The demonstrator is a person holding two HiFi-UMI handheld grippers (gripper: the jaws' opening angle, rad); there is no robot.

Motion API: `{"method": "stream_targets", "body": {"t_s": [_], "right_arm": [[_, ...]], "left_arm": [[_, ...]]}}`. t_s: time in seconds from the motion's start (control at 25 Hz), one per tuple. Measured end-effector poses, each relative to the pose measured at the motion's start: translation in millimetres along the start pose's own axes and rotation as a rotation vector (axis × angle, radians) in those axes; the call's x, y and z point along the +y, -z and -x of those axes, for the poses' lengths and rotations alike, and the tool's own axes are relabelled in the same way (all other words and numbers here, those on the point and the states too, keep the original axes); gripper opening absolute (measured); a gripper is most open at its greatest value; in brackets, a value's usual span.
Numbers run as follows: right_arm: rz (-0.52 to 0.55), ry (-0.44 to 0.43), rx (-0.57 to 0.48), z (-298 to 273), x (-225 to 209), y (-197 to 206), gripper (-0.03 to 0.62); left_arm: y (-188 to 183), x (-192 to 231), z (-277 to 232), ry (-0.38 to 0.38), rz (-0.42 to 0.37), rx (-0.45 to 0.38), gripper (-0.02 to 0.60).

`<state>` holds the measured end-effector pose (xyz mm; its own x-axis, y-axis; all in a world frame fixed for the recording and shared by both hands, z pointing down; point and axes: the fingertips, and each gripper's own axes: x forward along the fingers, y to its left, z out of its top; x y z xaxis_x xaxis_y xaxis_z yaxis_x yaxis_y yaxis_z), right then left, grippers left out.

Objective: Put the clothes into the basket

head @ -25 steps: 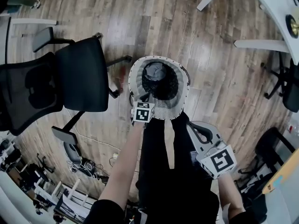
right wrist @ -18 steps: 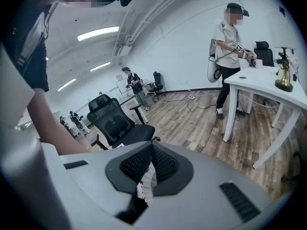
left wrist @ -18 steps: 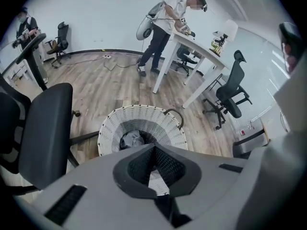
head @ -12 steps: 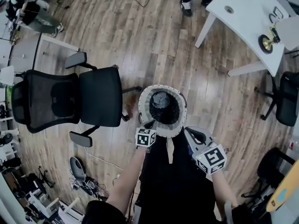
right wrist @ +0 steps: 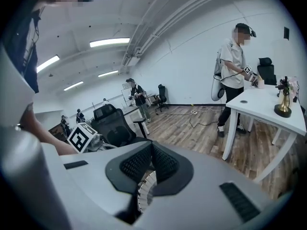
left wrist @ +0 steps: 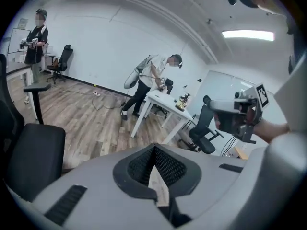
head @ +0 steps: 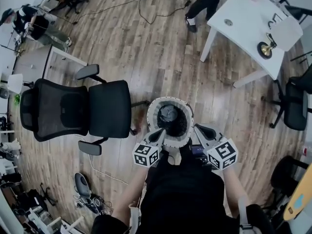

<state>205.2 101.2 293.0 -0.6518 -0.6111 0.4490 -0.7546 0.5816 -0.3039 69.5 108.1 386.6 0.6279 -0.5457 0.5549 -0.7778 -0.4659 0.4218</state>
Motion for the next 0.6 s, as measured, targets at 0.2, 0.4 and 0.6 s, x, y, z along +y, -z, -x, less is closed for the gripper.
{"method": "stream_targets", "body": {"t_s": [0.2, 0.4, 0.6], "right_arm": [[-0.049, 0.022, -0.034, 5.7, 25.6, -8.8, 0.015], [-0.067, 0.073, -0.089, -1.7, 62.7, -21.1, 0.015], [-0.037, 0.085, -0.118, -8.5, 111.7, -32.0, 0.015]], "left_arm": [[-28.9, -18.9, 48.2, 0.093, -0.025, -0.096, 0.011], [-43.2, -14.1, 98.1, 0.168, -0.029, -0.158, 0.011], [-46.2, -9.2, 143.8, 0.234, -0.073, -0.17, 0.011]]}}
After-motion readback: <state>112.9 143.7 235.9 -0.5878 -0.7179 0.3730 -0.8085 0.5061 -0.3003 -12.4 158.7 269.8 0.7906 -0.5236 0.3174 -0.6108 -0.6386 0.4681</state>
